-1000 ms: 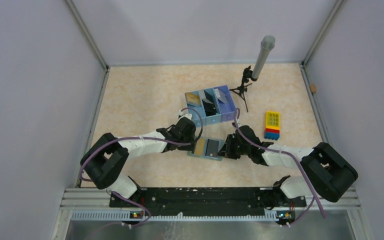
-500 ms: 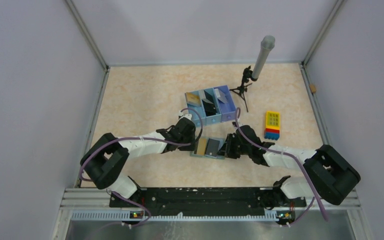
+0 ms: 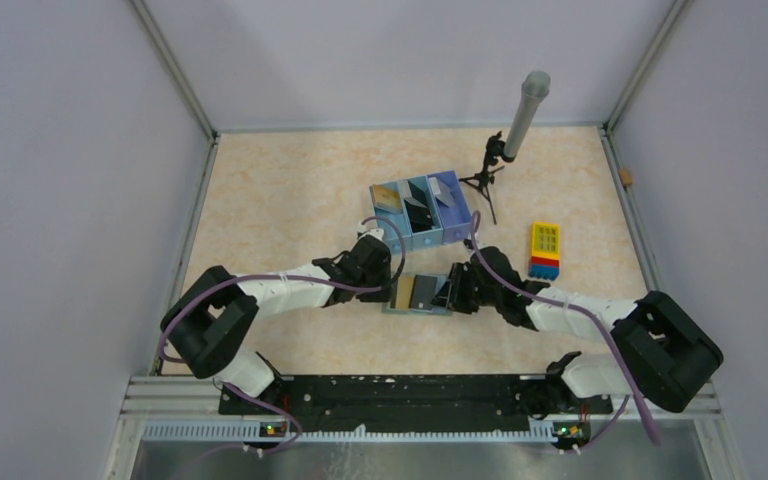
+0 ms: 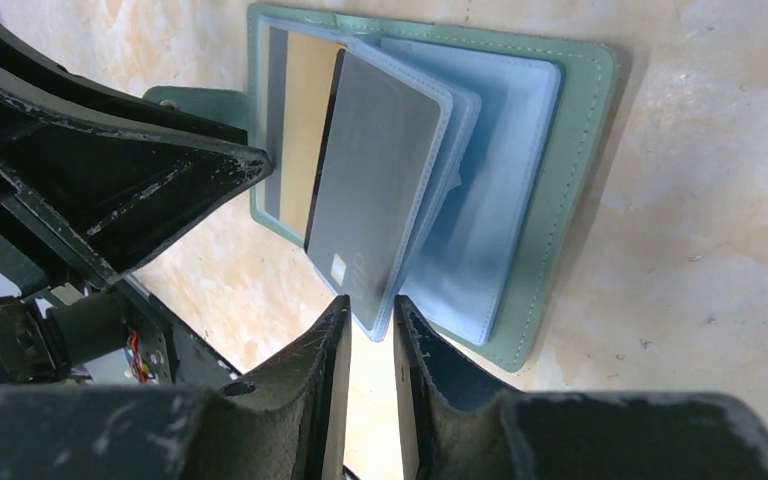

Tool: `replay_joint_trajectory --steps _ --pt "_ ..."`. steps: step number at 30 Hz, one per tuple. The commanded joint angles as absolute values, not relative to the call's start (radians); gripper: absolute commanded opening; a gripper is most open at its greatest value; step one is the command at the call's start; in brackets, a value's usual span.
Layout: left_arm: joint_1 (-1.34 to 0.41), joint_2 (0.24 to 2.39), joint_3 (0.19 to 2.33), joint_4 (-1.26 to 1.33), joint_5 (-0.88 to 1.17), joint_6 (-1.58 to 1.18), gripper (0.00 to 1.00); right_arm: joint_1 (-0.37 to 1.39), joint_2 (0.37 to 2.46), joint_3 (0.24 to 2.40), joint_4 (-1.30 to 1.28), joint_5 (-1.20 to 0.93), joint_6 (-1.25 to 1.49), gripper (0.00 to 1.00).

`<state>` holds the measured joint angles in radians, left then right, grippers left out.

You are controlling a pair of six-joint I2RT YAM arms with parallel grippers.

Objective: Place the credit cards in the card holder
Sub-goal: Turn over the card slot in the card holder.

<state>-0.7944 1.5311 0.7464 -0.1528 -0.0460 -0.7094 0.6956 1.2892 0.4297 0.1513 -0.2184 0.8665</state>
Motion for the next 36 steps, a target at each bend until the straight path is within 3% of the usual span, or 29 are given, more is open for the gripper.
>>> replay_joint_trajectory --steps 1,36 --pt "-0.795 1.524 0.730 -0.125 -0.034 -0.724 0.32 0.724 1.252 0.501 0.146 -0.188 0.852 0.22" --pt "-0.795 1.527 0.728 -0.103 -0.011 -0.727 0.31 0.778 1.290 0.543 0.201 -0.163 0.836 0.26"
